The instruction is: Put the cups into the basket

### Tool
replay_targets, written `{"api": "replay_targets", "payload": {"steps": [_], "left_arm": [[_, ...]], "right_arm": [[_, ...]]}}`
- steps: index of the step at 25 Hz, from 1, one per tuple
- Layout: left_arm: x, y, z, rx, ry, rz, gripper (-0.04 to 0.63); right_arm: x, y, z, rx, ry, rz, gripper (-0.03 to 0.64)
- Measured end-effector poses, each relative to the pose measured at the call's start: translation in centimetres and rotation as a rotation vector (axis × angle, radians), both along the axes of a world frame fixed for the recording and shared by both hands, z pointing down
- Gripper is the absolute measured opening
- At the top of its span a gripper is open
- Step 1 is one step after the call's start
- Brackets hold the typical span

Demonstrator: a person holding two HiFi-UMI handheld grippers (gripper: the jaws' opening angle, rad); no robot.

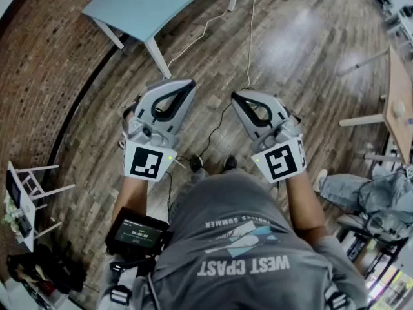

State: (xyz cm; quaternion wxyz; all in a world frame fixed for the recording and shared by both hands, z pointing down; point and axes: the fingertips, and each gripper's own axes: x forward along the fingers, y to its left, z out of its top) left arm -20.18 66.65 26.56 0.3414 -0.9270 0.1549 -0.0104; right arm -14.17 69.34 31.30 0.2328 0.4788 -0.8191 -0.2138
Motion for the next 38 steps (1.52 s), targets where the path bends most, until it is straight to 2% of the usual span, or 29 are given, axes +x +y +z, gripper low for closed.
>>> {"api": "replay_targets", "payload": {"steps": [5,11,35,38], "left_arm": [[-0.1,0.3,0.3,-0.003,-0.003,0.0,0.0],[-0.2,0.3,0.7,-0.009,-0.014,0.003,0.0],[-0.9,-0.8,1.2,-0.034,-0.018,0.022,0.0],[-2.9,-1.9,2.2,-0.016,-0.064,0.024,0.0]], "right_arm": [[0.0,0.3,0.1,-0.001,-0.013,-0.003,0.012],[0.3,0.6,-0.2,-0.01,-0.117,-0.007,0.014],[-0.2,-0.5,-0.2,-0.012,-0.088,0.035,0.012],[-1.8,-1.6,1.1,-0.036,-0.111,0.063,0.012]]}}
